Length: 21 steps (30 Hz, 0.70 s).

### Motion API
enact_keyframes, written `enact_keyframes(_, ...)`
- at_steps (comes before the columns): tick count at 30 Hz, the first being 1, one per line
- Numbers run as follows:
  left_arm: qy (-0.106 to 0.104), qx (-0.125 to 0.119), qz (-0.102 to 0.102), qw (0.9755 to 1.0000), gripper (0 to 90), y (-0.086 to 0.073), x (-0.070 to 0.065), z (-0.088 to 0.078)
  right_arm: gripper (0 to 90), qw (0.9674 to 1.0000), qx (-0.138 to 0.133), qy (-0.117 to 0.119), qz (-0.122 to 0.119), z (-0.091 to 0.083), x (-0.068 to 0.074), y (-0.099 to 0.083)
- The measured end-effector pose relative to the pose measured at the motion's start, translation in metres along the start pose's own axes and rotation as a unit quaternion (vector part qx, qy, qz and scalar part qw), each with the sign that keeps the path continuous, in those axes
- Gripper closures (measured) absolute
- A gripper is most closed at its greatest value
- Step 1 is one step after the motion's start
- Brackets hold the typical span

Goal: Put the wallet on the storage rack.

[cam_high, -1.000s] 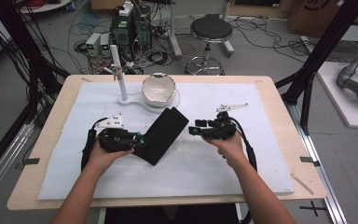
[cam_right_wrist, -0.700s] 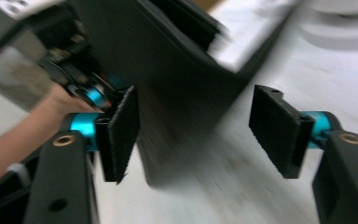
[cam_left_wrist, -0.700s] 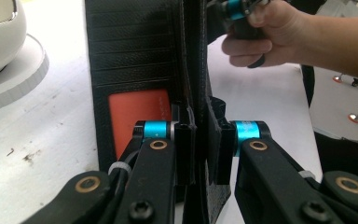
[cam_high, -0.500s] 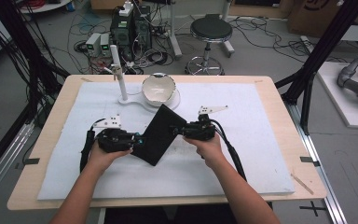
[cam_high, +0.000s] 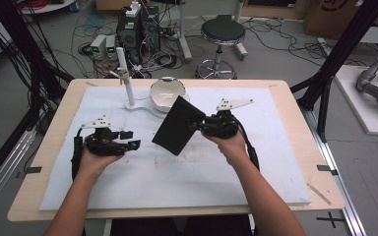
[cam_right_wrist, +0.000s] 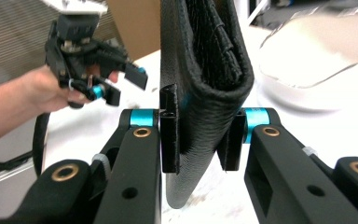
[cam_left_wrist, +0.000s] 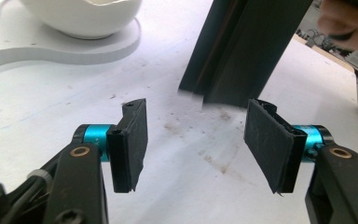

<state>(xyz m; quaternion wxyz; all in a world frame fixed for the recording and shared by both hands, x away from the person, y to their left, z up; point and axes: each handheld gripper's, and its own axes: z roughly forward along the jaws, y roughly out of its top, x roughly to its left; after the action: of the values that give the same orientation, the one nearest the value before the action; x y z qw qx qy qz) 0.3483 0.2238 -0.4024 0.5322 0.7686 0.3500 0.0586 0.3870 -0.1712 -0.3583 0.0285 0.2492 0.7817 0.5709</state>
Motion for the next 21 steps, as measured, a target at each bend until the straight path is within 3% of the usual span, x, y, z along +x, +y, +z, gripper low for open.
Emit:
enact_keyframes(7, 0.025, 0.014, -0.005, 0.9996, 32.1, 0.0, 0.006, -0.008, 75.1, 0.999, 0.011, -0.031, -0.03, -0.001, -0.01, 0.05)
enact_keyframes(16, 0.039, 0.004, -0.01, 0.9992, 27.4, 0.0, 0.01, -0.014, 75.1, 0.9965, 0.037, -0.056, -0.048, 0.014, -0.026, 0.098)
enact_keyframes(21, 0.037, -0.011, -0.01, 0.9992, 27.5, 0.0, 0.012, -0.018, 75.0, 0.9945, 0.044, -0.072, -0.062, 0.02, -0.031, 0.122)
